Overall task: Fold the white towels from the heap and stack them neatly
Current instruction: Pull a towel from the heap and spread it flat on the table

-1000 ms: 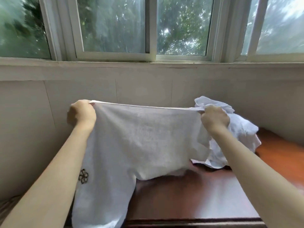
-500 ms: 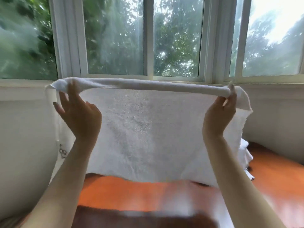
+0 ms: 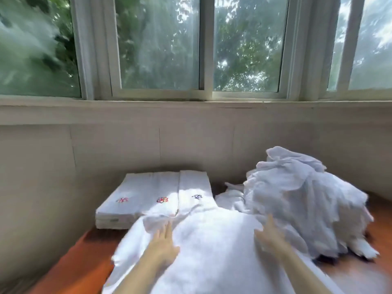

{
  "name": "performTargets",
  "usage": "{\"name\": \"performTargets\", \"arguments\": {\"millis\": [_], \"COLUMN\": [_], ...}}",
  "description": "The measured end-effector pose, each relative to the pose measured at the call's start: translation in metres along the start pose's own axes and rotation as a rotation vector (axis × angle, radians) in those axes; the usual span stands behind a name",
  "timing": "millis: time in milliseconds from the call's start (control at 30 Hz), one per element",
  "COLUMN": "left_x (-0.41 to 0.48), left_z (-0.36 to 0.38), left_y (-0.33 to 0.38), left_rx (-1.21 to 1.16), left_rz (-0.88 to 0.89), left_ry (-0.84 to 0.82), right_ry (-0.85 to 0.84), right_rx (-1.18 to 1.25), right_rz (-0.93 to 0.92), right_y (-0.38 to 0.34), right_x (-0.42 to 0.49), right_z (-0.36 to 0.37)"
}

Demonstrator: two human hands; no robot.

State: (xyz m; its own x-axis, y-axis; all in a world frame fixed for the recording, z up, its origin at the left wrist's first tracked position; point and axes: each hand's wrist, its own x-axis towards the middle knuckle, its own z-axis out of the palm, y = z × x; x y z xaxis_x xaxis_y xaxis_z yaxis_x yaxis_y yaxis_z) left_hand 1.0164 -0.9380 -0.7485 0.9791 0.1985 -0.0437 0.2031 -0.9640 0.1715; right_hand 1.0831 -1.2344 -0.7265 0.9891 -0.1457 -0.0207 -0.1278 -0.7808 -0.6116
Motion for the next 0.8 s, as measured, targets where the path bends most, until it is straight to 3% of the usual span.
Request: {"name": "performTargets", "arguments": {"millis": [67,167,367,633,733,800], "left_x": [0.001,0.009,0.015,-0.057,-0.081,-0.085], "left_z": [0.038,0.054,0.033,0.011,0.017,0.017], "left_y": [-0.008,-0.019,-0.082,-0.162,-0.156,-0.153], "left_rx": [-0.036,-0.003,-0.273,-0.159,-0.157,-0.183], "left_rz": [-0.012,0.002,0.0,-0.326,-0.381,-0.37], "left_ry": [-0.117,-0.073,-0.016,0.05,-0.078,-0.097], "right_ry": [-0.064,-0.124,-0.101,-0.028,0.001,-0.151], "right_rx": [-0.204,-0.395,-0.4,-0.58,-0.524,-0.365], "right_rz": [-0.064,-0.17,-0.193,-0.182,-0.371,-0.531], "right_y": [0.008,0.009,0.017,-0.005,-0.046,-0.072], "right_x": [-0.004,-0.02,-0.004,-0.012,-0.036,-0.062], "right_z": [0.049,0.098,0.111,0.106,0.124,0.143]}}
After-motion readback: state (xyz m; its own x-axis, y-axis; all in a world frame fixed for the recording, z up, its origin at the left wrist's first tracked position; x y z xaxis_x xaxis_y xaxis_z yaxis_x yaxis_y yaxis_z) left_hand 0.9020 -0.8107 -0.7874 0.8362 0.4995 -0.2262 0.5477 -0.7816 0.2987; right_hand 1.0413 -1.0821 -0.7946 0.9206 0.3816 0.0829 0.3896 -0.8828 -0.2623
